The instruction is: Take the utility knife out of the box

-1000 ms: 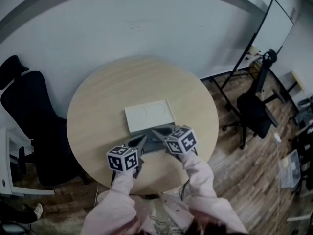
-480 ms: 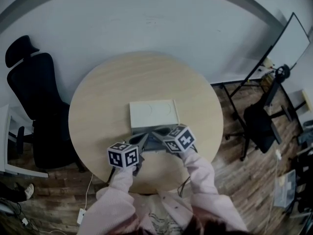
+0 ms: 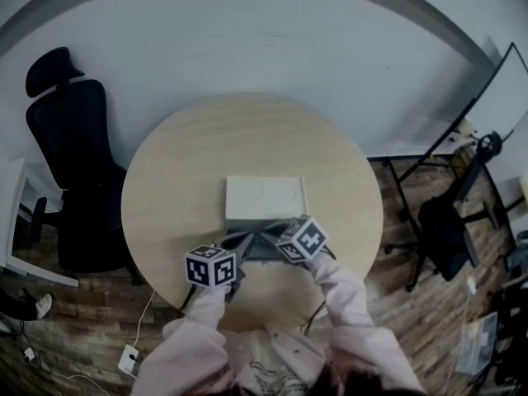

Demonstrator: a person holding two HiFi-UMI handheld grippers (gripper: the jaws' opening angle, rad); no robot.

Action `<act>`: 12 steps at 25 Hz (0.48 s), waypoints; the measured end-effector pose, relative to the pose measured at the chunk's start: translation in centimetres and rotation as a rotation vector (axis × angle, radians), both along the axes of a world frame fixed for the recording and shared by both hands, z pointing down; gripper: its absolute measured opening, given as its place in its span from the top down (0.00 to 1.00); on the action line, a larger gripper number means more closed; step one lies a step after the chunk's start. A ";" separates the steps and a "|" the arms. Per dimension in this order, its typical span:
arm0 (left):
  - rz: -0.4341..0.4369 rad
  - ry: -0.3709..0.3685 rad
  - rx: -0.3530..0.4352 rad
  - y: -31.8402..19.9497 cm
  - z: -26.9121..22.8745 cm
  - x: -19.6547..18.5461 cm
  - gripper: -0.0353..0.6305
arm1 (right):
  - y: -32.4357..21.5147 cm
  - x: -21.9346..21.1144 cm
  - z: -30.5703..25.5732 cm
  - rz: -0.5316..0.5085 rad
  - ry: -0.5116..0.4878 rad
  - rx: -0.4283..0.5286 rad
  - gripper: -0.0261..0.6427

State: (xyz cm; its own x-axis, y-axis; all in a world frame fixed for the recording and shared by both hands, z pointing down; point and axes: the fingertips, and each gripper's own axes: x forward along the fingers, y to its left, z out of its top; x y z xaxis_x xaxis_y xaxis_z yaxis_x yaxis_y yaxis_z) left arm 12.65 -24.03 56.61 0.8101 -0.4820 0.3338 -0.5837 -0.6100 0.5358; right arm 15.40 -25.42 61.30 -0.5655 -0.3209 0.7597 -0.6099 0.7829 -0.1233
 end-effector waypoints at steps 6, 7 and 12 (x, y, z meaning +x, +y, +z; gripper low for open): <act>-0.025 -0.009 -0.017 0.3 0.8 -0.2 0.94 | 0.3 0.1 1.4 -0.075 0.065 0.000 0.95; -0.026 -0.009 -0.021 0.4 0.9 -0.2 0.94 | 0.2 0.1 1.6 -0.081 0.078 0.004 0.94; -0.028 -0.005 -0.035 1.0 1.4 -0.2 0.94 | 0.1 0.2 2.5 -0.110 0.118 0.012 0.88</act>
